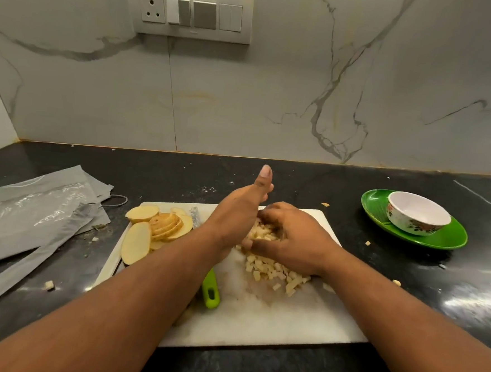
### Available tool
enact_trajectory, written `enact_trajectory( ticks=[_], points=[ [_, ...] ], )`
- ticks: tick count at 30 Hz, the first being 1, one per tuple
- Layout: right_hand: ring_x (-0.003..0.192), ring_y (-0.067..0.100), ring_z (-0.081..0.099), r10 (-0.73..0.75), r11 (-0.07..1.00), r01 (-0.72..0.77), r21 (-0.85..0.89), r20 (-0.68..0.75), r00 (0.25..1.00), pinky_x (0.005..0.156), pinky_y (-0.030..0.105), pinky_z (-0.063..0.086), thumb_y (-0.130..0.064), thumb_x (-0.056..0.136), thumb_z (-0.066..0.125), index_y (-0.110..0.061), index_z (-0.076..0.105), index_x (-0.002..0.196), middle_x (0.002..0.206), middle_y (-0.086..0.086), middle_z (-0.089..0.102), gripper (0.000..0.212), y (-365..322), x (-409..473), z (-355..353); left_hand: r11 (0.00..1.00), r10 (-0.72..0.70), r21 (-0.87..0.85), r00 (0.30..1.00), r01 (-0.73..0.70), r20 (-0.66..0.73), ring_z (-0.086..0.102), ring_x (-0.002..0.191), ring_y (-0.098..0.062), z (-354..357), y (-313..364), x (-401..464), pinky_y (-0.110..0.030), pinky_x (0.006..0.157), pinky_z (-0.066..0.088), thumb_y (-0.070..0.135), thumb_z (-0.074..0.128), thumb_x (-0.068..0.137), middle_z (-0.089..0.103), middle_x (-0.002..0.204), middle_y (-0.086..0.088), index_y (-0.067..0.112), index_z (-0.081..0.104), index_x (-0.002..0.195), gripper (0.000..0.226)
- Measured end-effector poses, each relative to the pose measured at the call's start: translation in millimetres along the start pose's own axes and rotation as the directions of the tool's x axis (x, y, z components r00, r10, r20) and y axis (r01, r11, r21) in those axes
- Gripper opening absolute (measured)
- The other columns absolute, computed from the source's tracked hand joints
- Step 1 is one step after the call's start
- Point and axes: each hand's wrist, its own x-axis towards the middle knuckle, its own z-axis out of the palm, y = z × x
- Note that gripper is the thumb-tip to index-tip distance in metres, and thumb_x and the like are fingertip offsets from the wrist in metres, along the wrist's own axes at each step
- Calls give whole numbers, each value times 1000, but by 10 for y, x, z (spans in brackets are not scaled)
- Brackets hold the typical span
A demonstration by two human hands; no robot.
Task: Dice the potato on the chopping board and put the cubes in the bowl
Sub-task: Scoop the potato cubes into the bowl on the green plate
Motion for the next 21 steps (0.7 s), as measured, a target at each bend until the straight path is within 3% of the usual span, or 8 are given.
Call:
enact_trajectory(
  ticks=[3, 6, 9, 13, 16, 19, 21],
  points=[
    [114, 3, 49, -72, 996, 73, 46, -31, 997, 102, 34, 44, -66, 72, 75, -35, 60, 127, 125, -15, 52, 65, 43, -29, -20, 997, -9, -80, 1000, 9, -7, 57, 131, -17, -9, -8, -7, -49, 120, 36, 91, 35, 75, 64, 141, 2, 33, 68, 131, 87],
    [124, 5, 44, -104, 994, 105, 39, -25, 994, 106, 31, 40, -73, 64, 77, -36, 48, 138, 136, -14, 48, 88, 35, -45, 6, 987, -15, -157, 1000, 12, -18, 66, 120, -17, -15, -29, 2, -48, 114, 44, 93, 43, 69, 71, 126, 1, 29, 76, 117, 86],
    [128, 9, 43, -99, 994, 100, -36, 15, 995, 107, 35, 41, -77, 59, 74, -35, 39, 143, 141, -12, 47, 101, -12, -10, 70, 973, -52, -224, 999, 51, 5, 64, 123, -21, -12, -1, -6, -49, 115, 44, 93, 45, 64, 67, 133, -3, 27, 75, 119, 91],
    [115, 11, 45, -104, 991, 100, -89, -32, 994, 97, 35, 45, -66, 67, 73, -33, 46, 131, 126, -11, 51, 77, -28, 39, 117, 936, -79, -340, 996, 86, 36, 61, 126, -27, -9, 40, -28, -49, 114, 45, 91, 47, 65, 60, 143, -12, 21, 69, 126, 96],
    [105, 12, 47, -121, 990, 114, -78, -89, 989, 91, 34, 47, -56, 71, 72, -33, 52, 120, 117, -13, 53, 58, -81, 75, 150, 906, -93, -411, 995, 100, 35, 73, 109, -25, 0, 37, -32, -46, 105, 54, 88, 53, 63, 75, 119, -10, 15, 73, 119, 94],
    [100, 13, 53, -136, 990, 128, -65, -130, 982, 88, 38, 49, -59, 67, 62, -33, 57, 107, 110, -13, 57, 48, -113, 108, 181, 898, -95, -427, 994, 106, 46, 77, 91, -17, 7, 10, -9, -40, 93, 58, 88, 55, 64, 79, 105, -6, 14, 75, 117, 92],
    [104, 14, 55, -154, 986, 144, -80, -136, 979, 89, 37, 49, -61, 67, 59, -31, 60, 108, 115, -11, 60, 51, -120, 126, 198, 920, -103, -378, 994, 106, 27, 76, 97, -17, 18, -23, 19, -42, 99, 55, 93, 62, 59, 79, 107, -2, 19, 79, 110, 91]
  ],
)
